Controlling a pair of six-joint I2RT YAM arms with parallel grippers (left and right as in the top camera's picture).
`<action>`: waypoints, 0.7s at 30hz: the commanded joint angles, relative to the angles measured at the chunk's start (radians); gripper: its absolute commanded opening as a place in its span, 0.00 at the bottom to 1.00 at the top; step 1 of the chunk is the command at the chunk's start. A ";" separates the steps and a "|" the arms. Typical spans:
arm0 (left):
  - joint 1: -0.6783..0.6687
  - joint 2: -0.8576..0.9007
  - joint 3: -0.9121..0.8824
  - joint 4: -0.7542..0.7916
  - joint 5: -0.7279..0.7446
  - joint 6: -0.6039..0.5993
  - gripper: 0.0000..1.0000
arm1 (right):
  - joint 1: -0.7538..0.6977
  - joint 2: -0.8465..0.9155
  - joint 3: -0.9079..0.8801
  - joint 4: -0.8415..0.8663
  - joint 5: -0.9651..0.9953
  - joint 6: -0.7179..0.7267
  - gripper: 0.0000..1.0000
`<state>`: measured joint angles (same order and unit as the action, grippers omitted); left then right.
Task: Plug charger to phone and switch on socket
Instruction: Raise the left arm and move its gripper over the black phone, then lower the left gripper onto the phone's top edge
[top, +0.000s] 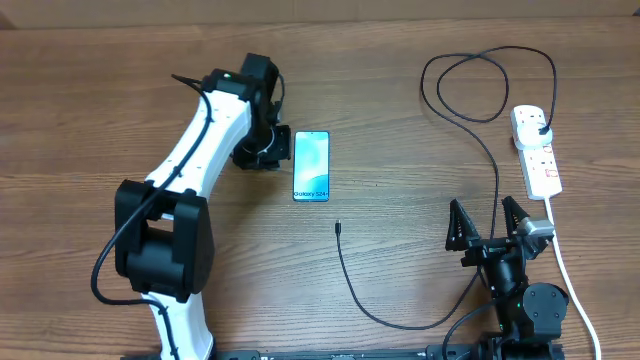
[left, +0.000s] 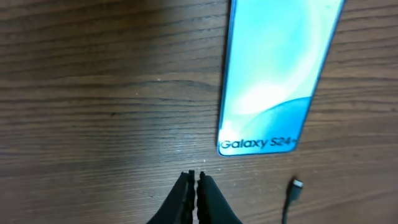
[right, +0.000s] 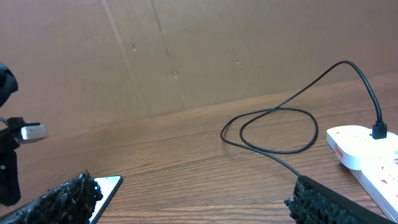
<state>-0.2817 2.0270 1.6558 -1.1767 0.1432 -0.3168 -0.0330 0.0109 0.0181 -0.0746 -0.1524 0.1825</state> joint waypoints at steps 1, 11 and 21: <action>-0.012 0.015 0.015 0.008 -0.099 -0.076 0.08 | -0.004 -0.008 -0.010 0.005 0.001 -0.001 1.00; -0.021 0.015 -0.026 0.068 -0.102 -0.089 0.09 | -0.004 -0.008 -0.010 0.004 0.001 -0.001 1.00; -0.021 0.015 -0.162 0.185 -0.102 -0.088 0.16 | -0.004 -0.008 -0.010 0.004 0.001 -0.001 1.00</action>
<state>-0.2951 2.0296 1.5414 -1.0138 0.0559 -0.3912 -0.0330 0.0109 0.0181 -0.0746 -0.1524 0.1829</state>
